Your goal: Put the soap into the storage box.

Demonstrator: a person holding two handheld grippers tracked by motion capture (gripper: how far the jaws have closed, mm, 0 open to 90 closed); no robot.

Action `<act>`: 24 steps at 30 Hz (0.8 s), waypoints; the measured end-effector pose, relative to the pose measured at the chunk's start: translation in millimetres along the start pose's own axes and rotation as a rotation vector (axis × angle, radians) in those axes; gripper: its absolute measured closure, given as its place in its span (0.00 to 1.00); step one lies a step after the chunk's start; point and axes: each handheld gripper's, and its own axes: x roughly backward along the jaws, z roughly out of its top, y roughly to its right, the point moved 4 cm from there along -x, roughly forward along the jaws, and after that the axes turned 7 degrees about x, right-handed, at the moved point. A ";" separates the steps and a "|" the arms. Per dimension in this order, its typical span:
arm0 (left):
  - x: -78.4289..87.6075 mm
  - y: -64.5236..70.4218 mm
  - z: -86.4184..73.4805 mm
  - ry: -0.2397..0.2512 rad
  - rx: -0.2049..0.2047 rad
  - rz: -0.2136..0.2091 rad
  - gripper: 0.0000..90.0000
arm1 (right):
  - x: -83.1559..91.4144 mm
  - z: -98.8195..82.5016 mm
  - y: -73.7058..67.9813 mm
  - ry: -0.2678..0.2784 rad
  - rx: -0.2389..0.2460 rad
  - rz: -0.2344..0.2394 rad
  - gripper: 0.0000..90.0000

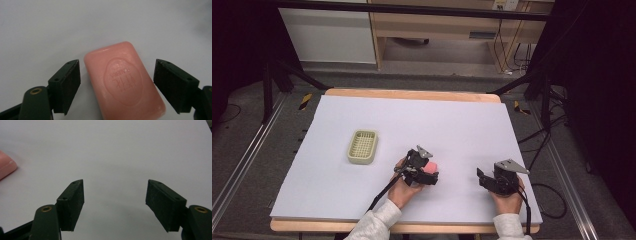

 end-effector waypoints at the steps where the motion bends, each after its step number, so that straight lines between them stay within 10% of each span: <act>1: -0.4 0.1 -0.3 -0.002 0.003 0.000 0.25 | 0.0 0.0 0.0 0.000 0.000 0.000 0.35; 24: -7.0 3.8 -6.7 -0.056 0.043 0.003 0.36 | -0.5 -0.3 -0.5 -0.008 -0.001 0.009 0.36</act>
